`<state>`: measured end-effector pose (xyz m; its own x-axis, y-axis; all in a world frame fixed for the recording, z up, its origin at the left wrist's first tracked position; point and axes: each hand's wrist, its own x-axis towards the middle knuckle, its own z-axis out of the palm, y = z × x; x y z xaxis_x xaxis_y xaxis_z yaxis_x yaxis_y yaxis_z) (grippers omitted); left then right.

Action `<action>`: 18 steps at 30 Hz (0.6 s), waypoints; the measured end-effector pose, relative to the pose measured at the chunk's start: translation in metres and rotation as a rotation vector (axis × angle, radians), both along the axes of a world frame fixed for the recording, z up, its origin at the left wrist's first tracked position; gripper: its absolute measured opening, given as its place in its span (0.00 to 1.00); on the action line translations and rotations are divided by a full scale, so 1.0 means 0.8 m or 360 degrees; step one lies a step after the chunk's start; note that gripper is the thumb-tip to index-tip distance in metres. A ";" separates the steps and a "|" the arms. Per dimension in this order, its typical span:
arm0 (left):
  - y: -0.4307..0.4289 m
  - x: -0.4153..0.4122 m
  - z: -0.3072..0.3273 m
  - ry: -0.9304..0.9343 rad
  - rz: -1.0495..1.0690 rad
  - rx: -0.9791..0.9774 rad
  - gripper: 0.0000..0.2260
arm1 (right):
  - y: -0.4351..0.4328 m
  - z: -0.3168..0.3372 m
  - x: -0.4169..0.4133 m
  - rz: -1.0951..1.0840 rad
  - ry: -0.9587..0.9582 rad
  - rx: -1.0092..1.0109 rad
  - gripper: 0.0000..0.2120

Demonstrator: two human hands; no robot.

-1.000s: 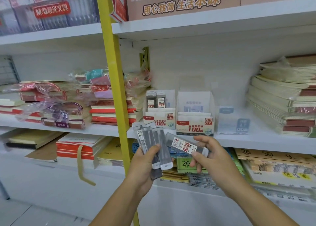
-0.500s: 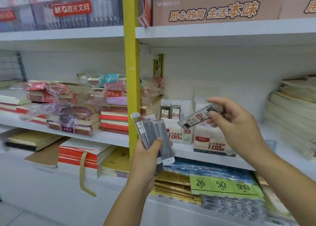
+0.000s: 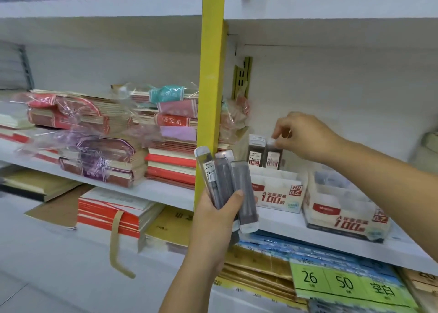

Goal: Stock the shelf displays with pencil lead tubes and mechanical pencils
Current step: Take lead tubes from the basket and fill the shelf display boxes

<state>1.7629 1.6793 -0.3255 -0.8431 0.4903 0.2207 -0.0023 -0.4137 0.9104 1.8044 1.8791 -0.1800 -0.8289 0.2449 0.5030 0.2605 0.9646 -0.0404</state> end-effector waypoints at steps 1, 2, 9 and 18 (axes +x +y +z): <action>-0.001 0.000 0.001 0.0002 -0.0014 -0.0005 0.13 | 0.001 -0.002 -0.003 -0.0062 -0.0077 0.0087 0.06; -0.002 -0.001 0.001 -0.0005 -0.0028 -0.0012 0.12 | 0.001 -0.005 -0.004 -0.0114 -0.0128 0.0168 0.08; -0.007 0.012 0.005 -0.0098 -0.0191 -0.0025 0.11 | -0.071 -0.050 0.070 0.0311 0.0348 -0.0622 0.12; -0.009 0.053 0.005 -0.0133 -0.0165 -0.0114 0.11 | -0.122 -0.153 0.129 0.0432 0.0471 -0.1274 0.22</action>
